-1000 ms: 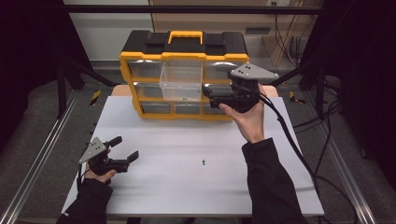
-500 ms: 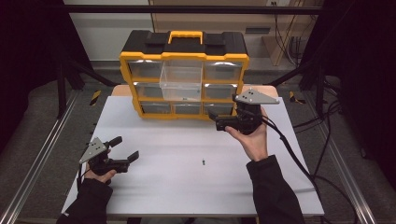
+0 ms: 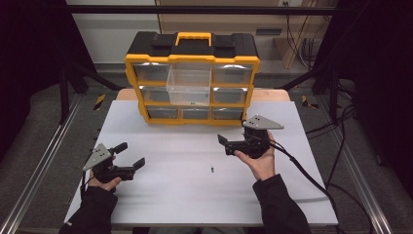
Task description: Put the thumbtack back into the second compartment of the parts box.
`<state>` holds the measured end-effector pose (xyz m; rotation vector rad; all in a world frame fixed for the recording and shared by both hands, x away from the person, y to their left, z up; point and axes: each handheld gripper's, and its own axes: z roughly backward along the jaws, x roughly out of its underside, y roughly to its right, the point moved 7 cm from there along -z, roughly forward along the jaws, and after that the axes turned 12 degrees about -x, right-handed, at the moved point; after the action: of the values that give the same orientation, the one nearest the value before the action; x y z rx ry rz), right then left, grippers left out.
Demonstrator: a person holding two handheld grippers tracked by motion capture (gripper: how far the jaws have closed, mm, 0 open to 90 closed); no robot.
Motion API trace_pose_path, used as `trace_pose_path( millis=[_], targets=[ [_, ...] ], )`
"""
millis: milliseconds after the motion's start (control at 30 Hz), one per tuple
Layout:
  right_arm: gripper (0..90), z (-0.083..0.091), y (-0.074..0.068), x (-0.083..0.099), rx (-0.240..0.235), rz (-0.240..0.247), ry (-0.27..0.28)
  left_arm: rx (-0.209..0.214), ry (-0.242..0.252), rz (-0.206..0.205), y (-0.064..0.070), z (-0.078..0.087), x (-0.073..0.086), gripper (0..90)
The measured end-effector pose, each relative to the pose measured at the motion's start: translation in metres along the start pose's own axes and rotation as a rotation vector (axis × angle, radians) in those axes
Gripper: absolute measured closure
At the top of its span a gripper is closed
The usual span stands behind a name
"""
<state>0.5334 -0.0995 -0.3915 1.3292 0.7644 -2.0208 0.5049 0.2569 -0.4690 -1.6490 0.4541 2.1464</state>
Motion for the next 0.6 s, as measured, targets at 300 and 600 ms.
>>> trace_pose_path(
  millis=[300, 600],
  targets=[
    [4.3, -0.016, -0.007, 0.035, -0.024, -0.023, -0.081, 0.001, 0.000, 0.002, 0.001, -0.001, 0.000, 3.0],
    [5.1, -0.030, -0.018, 0.062, -0.044, -0.023, -0.172, 0.003, -0.003, -0.001, 0.002, -0.001, 0.000, 3.0]
  ],
)
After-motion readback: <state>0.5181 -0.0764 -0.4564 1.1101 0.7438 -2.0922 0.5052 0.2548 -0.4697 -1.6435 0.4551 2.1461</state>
